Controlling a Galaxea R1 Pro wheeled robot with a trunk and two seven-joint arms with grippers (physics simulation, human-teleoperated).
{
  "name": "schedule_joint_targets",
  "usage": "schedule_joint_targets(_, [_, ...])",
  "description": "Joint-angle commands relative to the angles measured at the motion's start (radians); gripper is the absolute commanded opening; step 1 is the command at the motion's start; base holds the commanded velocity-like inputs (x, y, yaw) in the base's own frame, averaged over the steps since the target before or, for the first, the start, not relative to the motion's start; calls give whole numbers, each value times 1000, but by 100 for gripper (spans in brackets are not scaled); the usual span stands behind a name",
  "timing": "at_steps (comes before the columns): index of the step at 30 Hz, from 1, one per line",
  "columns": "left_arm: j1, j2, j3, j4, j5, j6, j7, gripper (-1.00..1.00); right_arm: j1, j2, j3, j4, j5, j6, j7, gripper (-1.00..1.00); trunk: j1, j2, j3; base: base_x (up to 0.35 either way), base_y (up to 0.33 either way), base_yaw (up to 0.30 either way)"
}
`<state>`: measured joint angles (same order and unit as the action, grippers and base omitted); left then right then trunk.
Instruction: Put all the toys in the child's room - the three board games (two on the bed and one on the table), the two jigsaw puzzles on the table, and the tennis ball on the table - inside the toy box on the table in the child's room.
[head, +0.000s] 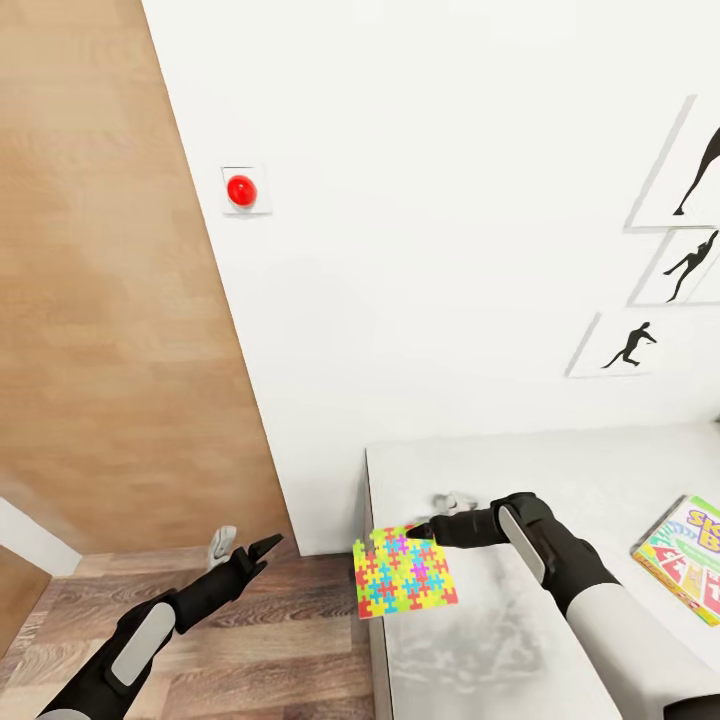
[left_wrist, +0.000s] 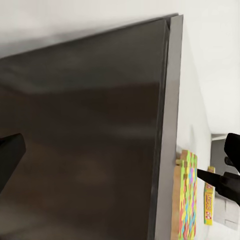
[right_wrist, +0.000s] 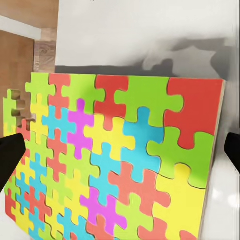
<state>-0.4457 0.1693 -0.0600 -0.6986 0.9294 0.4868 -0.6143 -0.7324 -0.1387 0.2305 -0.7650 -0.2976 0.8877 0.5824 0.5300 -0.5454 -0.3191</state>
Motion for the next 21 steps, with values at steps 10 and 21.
schedule_joint_targets(10, [-1,-1,-4,0,10,7,-1,100,-14,-14,-2,-2,0,1,-2,100,0,-1,-2,0,0,1])
schedule_joint_targets(21, [-1,-12,-5,1,10,2,-2,100,-42,-71,-19,-5,-1,-4,-1,100,0,-1,-2,0,0,0])
